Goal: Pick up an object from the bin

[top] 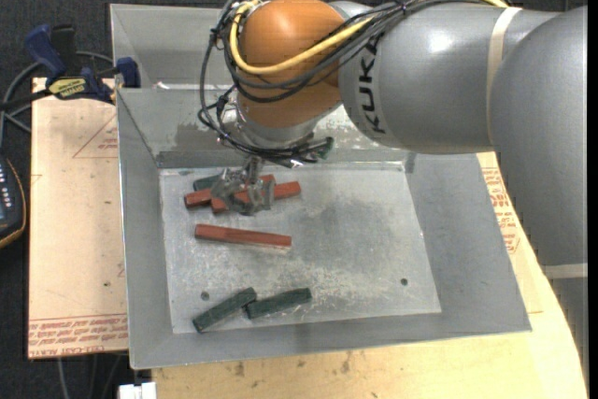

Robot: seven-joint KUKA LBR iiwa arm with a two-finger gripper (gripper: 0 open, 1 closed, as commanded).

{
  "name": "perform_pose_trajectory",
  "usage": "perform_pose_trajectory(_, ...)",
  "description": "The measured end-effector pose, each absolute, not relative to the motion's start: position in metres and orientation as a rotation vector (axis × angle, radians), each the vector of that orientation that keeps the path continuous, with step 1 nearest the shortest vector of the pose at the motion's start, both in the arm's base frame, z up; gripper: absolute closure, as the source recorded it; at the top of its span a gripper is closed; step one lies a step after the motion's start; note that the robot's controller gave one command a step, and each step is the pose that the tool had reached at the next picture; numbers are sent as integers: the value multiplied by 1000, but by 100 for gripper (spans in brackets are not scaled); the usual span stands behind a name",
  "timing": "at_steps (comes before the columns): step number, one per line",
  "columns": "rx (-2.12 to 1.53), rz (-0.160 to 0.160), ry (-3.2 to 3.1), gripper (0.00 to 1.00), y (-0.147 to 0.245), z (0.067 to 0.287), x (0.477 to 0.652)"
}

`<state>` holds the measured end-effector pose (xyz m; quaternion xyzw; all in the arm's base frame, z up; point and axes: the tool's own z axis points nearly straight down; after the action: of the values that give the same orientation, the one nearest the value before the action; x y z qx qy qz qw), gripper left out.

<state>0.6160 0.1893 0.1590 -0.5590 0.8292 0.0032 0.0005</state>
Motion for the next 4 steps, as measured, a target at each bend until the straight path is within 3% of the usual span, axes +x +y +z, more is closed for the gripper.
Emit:
perform_pose_trajectory(1,-1745,3,2609,0,185,162,618)
perform_pose_trajectory(2,-1781,7,2599,0,148,82,571)
perform_pose_trajectory(3,-1425,2,2800,0,118,82,490)
perform_pose_trajectory(4,-1402,4,2807,0,150,101,482)
